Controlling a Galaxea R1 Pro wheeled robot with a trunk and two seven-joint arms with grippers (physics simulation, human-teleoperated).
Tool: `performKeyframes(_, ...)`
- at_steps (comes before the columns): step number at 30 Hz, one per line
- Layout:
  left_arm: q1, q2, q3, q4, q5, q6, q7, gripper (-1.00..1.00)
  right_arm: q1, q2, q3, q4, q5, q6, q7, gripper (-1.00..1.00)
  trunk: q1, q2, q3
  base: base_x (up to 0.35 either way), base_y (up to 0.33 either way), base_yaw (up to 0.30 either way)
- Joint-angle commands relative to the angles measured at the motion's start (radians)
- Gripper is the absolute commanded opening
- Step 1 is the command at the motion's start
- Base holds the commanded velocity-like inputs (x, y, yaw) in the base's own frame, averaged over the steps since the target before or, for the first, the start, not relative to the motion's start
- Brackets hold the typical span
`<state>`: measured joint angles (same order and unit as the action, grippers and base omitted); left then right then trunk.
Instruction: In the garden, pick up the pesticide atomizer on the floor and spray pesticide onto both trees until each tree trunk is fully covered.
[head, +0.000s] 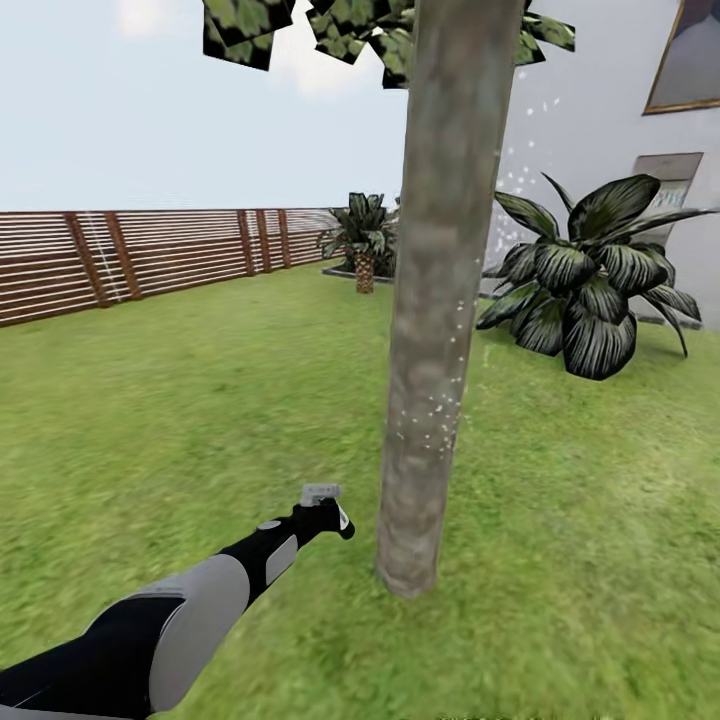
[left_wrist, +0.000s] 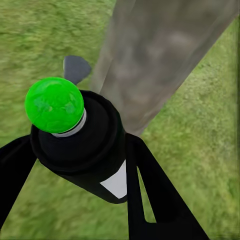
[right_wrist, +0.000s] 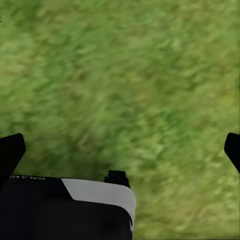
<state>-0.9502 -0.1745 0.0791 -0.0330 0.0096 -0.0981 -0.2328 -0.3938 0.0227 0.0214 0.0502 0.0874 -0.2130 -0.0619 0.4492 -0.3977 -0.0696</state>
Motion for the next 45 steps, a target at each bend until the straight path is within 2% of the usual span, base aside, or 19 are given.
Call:
performKeyframes(1,-0.001,0.000,0.008,0.001,0.001,-0.002,-0.003,-1.00,-0.002,0.000,0.002,0.005,0.009,-0.006,-0.006,1.00,0.001,-0.002,-0.003,0.098,0.350,-0.296)
performKeyframes(10,-0.001,0.000,0.008,0.001,0.001,-0.002,-0.004,-1.00,-0.002,0.000,0.002,0.005,0.009,-0.006,-0.006,1.00,0.001,-0.002,-0.010,0.079,0.322,-0.294)
performKeyframes(19,-0.001,0.000,-0.001,-0.008,0.004,0.009,-0.003,-1.00,-0.002,-0.001,0.000,0.005,0.009,-0.008,-0.007,1.00,0.001,-0.002,-0.012,0.070,0.037,-0.097)
performKeyframes(21,-0.001,0.000,-0.004,-0.030,0.005,0.054,-0.002,-1.00,-0.003,-0.001,0.000,0.005,0.008,-0.008,-0.007,1.00,0.001,-0.002,-0.012,0.002,0.001,-0.003)
performKeyframes(22,-0.001,0.000,-0.003,-0.096,0.005,0.154,0.000,-1.00,-0.003,-0.001,0.000,0.005,0.008,-0.009,-0.007,1.00,0.001,-0.002,-0.012,0.001,0.000,-0.001)
performKeyframes(23,-0.001,0.000,-0.003,-0.133,0.005,0.205,0.001,-1.00,-0.002,-0.001,0.000,0.005,0.008,-0.009,-0.007,1.00,0.001,-0.002,-0.012,0.001,0.000,-0.001)
performKeyframes(24,-0.001,0.000,-0.002,-0.271,0.004,0.389,0.003,-1.00,-0.002,-0.001,0.000,0.005,0.008,-0.009,-0.007,1.00,0.001,-0.002,-0.012,0.000,0.000,0.000)
performKeyframes(25,-0.001,0.000,-0.001,-0.317,0.004,0.441,0.004,-1.00,-0.002,-0.001,0.000,0.005,0.008,-0.009,-0.007,1.00,0.001,-0.002,-0.012,0.000,0.000,0.000)
performKeyframes(28,-0.001,0.001,-0.002,-0.412,0.004,0.530,0.004,-1.00,-0.002,-0.001,0.000,0.005,0.008,-0.009,-0.007,1.00,0.001,-0.002,-0.012,0.000,0.000,0.000)
performKeyframes(30,-0.001,0.000,-0.003,-0.508,0.005,0.615,0.004,-1.00,-0.002,-0.001,0.000,0.005,0.008,-0.009,-0.007,1.00,0.001,-0.002,-0.012,0.000,0.000,0.000)
performKeyframes(34,-0.002,0.000,-0.004,-0.620,0.007,0.702,0.003,-1.00,-0.002,-0.001,0.000,0.005,0.008,-0.010,-0.008,1.00,0.001,-0.002,-0.012,0.000,0.000,0.000)
performKeyframes(38,-0.003,0.000,-0.004,-0.672,0.008,0.773,0.000,-1.00,-0.002,-0.001,0.000,0.005,0.008,-0.011,-0.009,1.00,0.001,-0.002,-0.012,0.000,0.000,0.000)
performKeyframes(40,-0.014,0.000,-0.004,-0.696,0.009,0.852,0.001,-1.00,-0.002,-0.002,0.000,0.004,0.007,-0.011,-0.009,1.00,0.001,-0.002,-0.012,0.000,0.000,0.000)
performKeyframes(42,-0.024,0.000,-0.004,-0.720,0.010,0.878,0.000,-1.00,-0.002,-0.002,0.000,0.004,0.007,-0.011,-0.009,1.00,0.001,-0.002,-0.012,0.000,0.000,0.000)
performKeyframes(43,-0.033,0.000,-0.004,-0.734,0.010,0.892,-0.001,-1.00,-0.003,-0.003,0.000,0.004,0.006,-0.011,-0.009,1.00,0.001,-0.002,-0.012,0.000,0.000,0.000)
performKeyframes(45,-0.075,0.000,-0.004,-0.759,0.011,0.977,-0.002,-1.00,-0.002,-0.003,0.000,0.005,0.006,-0.010,-0.009,1.00,0.001,-0.002,-0.012,0.000,0.000,0.000)
